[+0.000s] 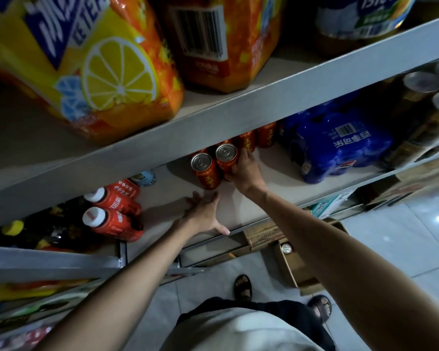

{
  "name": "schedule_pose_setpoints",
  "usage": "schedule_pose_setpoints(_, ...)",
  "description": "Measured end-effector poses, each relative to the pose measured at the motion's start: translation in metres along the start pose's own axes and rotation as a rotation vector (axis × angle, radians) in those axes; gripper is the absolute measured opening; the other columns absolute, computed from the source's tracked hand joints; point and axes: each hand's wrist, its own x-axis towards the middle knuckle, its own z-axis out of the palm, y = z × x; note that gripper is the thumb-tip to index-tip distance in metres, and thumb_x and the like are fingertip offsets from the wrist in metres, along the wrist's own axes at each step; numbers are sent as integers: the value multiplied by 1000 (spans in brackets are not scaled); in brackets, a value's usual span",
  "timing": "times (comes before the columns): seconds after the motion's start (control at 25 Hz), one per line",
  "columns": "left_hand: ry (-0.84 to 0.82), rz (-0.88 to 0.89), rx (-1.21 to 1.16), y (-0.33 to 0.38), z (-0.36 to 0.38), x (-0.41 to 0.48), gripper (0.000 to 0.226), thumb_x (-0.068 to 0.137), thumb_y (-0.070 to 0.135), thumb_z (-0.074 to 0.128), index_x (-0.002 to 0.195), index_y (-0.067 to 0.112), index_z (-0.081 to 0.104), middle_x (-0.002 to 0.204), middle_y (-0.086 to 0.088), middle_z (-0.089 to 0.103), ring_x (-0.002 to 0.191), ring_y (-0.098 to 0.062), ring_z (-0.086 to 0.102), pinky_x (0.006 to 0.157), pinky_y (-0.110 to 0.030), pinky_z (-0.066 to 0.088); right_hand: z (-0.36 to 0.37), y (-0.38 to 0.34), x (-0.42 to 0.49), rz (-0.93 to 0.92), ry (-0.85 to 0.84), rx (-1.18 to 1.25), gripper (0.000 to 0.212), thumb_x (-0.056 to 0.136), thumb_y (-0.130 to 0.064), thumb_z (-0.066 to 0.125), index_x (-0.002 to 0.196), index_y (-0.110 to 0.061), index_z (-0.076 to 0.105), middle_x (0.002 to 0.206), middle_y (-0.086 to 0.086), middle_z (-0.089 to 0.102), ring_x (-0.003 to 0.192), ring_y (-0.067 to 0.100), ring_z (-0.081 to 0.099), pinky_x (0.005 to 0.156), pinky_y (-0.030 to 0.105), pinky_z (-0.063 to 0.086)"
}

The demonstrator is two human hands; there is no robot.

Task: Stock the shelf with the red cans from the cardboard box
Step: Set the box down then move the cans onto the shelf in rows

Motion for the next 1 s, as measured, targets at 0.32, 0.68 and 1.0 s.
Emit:
schedule_pose_setpoints(0.32, -40, -47, -3, -8, 3, 7, 129, 63, 67, 74, 156, 25, -5, 157, -34, 3, 144, -56, 4, 116, -63, 17, -5, 2, -7, 64, -84, 87, 73, 78, -17, 78, 139, -13, 39, 136, 13, 50, 121, 30, 53, 103, 41, 44)
schedule_pose_setpoints(0.68, 541, 514, -232, 103, 10, -32, 22, 84, 23, 65, 106, 20, 64, 103, 0, 69, 92, -20, 64, 79, -30, 52, -76, 116, -140, 351, 233, 271, 22, 87, -6, 62, 89, -28, 64, 87, -12, 65, 72, -2, 62, 56, 8, 47)
schedule_pose_setpoints(1.0, -360, 188, -731, 240, 68, -28, 11, 96, 8, 53, 105, 11, 56, 90, -8, 63, 59, -9, 59, 50, -17, 44, -139, 289, -247, 861, 83, 302, 14, 87, 0, 58, 78, -8, 65, 71, 11, 62, 57, 18, 54, 48, 24, 40)
